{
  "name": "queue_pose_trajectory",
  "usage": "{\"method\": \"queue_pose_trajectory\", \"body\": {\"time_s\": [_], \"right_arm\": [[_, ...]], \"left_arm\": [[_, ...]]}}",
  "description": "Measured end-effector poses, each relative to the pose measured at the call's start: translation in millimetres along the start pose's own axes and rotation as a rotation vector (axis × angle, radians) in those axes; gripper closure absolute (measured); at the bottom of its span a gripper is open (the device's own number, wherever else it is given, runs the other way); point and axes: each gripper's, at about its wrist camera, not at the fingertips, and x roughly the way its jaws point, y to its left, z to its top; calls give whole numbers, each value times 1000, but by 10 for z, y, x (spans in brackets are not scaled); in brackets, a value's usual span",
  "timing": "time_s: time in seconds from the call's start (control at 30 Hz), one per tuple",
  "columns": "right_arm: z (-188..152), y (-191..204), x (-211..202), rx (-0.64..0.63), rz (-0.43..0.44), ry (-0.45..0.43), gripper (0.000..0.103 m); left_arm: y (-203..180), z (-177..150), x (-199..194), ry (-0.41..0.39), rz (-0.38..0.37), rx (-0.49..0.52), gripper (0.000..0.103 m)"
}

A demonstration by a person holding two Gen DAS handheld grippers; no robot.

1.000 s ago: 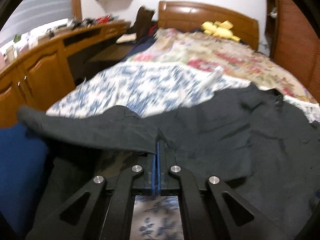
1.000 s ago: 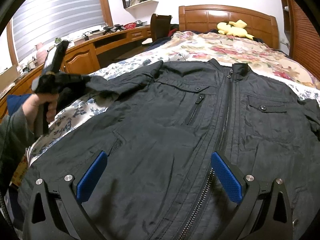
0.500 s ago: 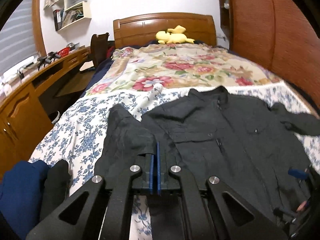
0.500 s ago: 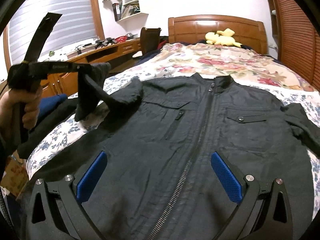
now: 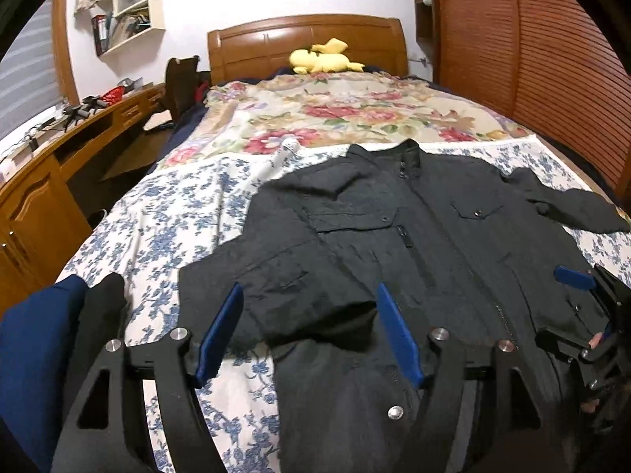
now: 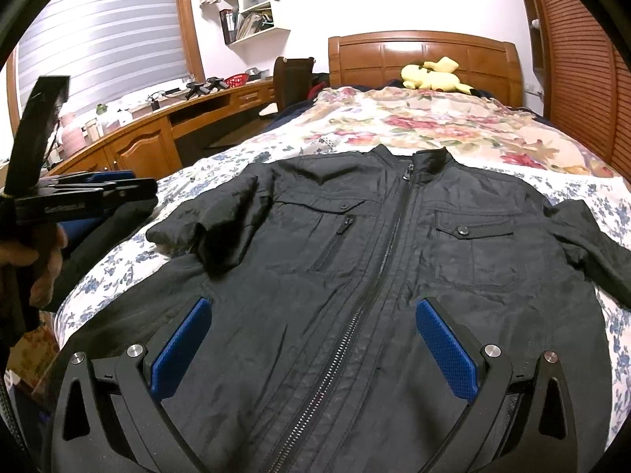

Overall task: Fold large clothes
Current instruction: 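Fold the held sleeve across the jacket front with the left gripper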

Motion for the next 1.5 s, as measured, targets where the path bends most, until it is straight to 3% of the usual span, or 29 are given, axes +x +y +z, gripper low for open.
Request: {"method": "queue_pose_trajectory", "body": {"time_s": [0.13,0.47,0.67,1.0,1.13,1.2,1.27,1.3,1.37,1.5], "right_arm": [[-4,-9,-13,-4,4,-2,0],[-40,-24,70,-25,1,29,0],[-34,-21,93,-30,7,41,0],[-45,-5,119,-38,10,56,0],[-37,-3,124,-40,8,59,0],[-29,-2,111,-38,7,58,0],[-27,14,96,-40,8,54,0],[-26,20,84,-42,6,52,0],[-26,25,58,-43,2,48,0],[-11,9,-28,-42,-14,30,0]], "left_arm": [[181,5,95,0,62,-17,32],[684,-237,683,94,118,-123,32],[834,-396,1003,178,125,-170,32],[992,-529,1354,307,62,-280,31],[979,-528,1376,315,68,-278,31],[954,-513,1366,314,58,-267,44],[927,-483,1330,312,52,-257,69],[904,-455,1292,305,65,-244,76],[824,-350,1146,266,91,-207,82],[685,-78,799,194,55,-195,86]]}}
